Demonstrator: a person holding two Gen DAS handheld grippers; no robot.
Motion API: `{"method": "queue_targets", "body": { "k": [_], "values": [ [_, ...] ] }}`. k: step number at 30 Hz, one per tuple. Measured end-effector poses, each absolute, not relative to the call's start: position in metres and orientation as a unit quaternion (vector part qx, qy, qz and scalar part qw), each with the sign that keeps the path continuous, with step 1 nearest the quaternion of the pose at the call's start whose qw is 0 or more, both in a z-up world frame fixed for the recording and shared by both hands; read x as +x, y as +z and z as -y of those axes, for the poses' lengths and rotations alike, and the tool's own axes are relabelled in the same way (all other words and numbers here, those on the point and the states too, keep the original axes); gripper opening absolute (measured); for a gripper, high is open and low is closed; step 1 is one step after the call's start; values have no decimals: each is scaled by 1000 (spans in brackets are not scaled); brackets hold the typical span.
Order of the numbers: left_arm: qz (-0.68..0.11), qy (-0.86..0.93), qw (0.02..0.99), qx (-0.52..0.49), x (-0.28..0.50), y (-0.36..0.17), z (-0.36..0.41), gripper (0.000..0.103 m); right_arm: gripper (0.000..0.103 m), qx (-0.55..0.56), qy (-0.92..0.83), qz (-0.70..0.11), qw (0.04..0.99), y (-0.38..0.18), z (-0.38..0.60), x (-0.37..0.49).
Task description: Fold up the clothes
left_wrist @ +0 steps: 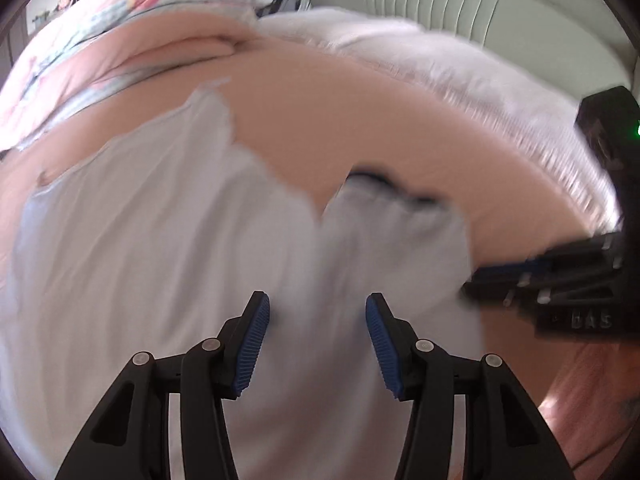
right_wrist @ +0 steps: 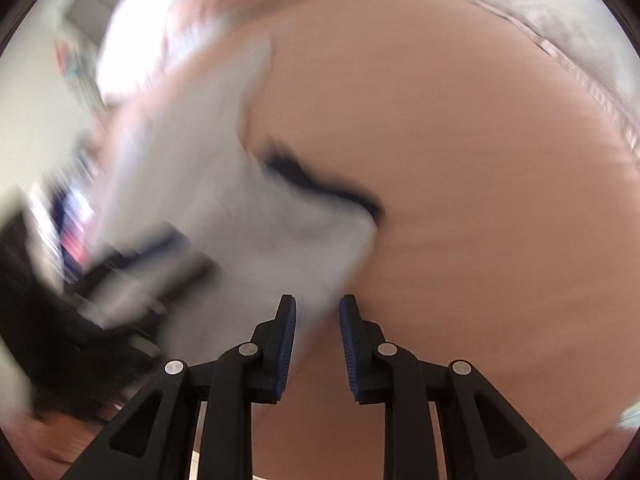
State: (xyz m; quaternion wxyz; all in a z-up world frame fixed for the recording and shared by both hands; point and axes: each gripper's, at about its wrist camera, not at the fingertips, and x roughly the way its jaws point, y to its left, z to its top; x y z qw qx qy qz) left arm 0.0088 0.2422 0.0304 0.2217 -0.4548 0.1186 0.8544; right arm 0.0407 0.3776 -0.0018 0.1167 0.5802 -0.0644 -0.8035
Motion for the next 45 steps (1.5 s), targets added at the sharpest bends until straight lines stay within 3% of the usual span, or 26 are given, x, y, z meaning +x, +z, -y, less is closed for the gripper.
{"method": "queue_targets", "body": {
  "k": [2, 4, 8, 11, 15, 18, 21, 26, 29, 36, 42, 45],
  "values": [
    [-106, 855, 223, -456, 21, 36, -227, 47, 18, 560, -819, 85, 87, 9, -391, 45],
    [-89, 859, 211, -459, 24, 38, -214, 47, 18, 542, -832, 97, 73, 17, -397, 50],
    [-54, 865, 182, -465, 27, 41, -190, 47, 19, 518, -827, 167, 140, 27, -375, 67],
    [-27, 868, 160, -469, 29, 44, -171, 47, 19, 518, -832, 120, 156, 26, -332, 84],
    [4, 867, 118, -484, 37, 42, -139, 47, 18, 551, -826, -2, 116, 7, -291, 105],
    [14, 850, 84, -519, 52, 26, -111, 47, 19, 563, -820, 7, 99, 2, -295, 120],
    [20, 844, 85, -529, 74, 18, -93, 47, 19, 577, -811, 49, 90, 2, -310, 120],
    [62, 852, 130, -504, 88, 35, -83, 47, 19, 537, -792, 282, 77, 1, -365, 117],
    [87, 856, 141, -490, 88, 42, -78, 47, 19, 544, -766, 333, 80, -17, -375, 101],
    [95, 853, 153, -490, 93, 42, -64, 47, 15, 538, -789, 284, 82, -15, -355, 65],
    [121, 853, 157, -482, 92, 43, -50, 47, 28, 501, -809, 306, 35, -5, -370, 50],
    [127, 864, 139, -466, 84, 48, -39, 47, 29, 513, -792, 331, 12, -21, -384, 39]
  ]
}}
